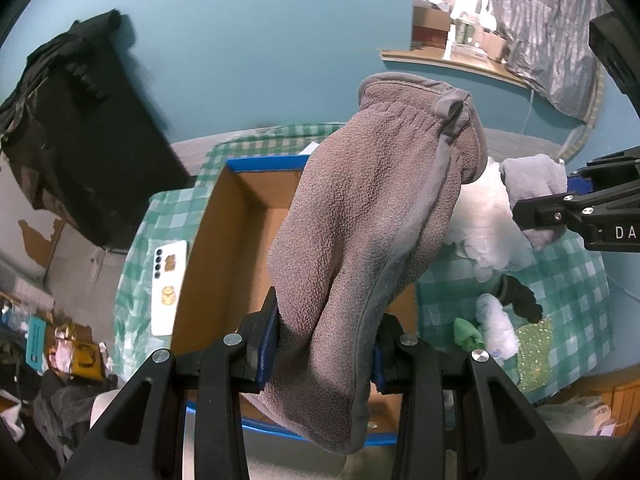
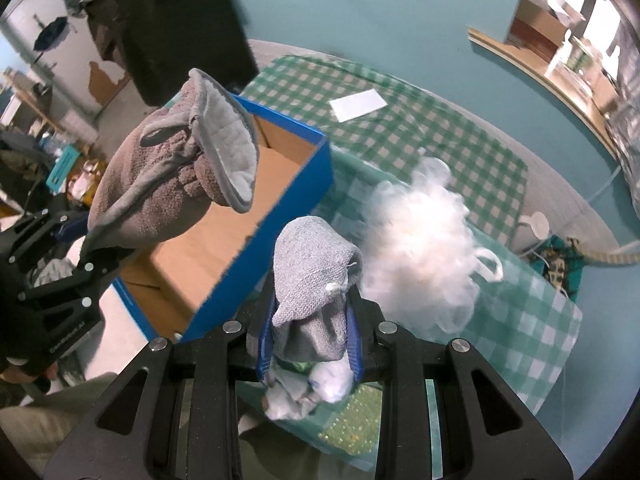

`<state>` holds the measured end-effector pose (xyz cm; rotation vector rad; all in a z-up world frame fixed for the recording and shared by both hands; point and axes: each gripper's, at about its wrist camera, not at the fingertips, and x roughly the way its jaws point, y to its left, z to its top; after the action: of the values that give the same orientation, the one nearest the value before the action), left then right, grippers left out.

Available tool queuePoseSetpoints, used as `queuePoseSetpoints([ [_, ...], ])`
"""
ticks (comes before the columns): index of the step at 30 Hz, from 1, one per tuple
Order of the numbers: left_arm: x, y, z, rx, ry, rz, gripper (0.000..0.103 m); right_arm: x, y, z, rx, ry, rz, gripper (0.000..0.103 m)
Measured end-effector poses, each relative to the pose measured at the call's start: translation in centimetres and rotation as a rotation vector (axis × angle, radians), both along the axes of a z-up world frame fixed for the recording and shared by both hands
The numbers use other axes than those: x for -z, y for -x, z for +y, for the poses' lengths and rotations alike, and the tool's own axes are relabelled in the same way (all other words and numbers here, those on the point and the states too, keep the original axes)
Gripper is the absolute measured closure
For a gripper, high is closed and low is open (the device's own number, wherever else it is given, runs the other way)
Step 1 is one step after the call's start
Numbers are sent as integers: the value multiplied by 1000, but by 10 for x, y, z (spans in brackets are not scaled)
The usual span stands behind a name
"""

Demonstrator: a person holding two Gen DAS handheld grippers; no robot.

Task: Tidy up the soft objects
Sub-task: 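Carry the mitten and sock over the cardboard box with both grippers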

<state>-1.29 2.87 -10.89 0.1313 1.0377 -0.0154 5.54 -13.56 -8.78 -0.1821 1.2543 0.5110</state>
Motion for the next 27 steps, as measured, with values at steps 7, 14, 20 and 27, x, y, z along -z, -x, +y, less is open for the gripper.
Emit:
queuePoseSetpoints([
  [7, 3, -2, 24, -68, 9, 9, 65, 2, -10, 32, -66, -2, 0, 75],
  [14, 7, -4, 44, -118, 14, 23, 65, 6, -17, 61, -114, -7, 8, 75],
  [20, 14, -5, 57, -145, 14, 39, 65, 13, -20, 81, -152, 1, 24, 75],
  [27, 25, -5, 69, -174, 20, 66, 65, 23, -25, 101, -176, 9, 54, 75],
])
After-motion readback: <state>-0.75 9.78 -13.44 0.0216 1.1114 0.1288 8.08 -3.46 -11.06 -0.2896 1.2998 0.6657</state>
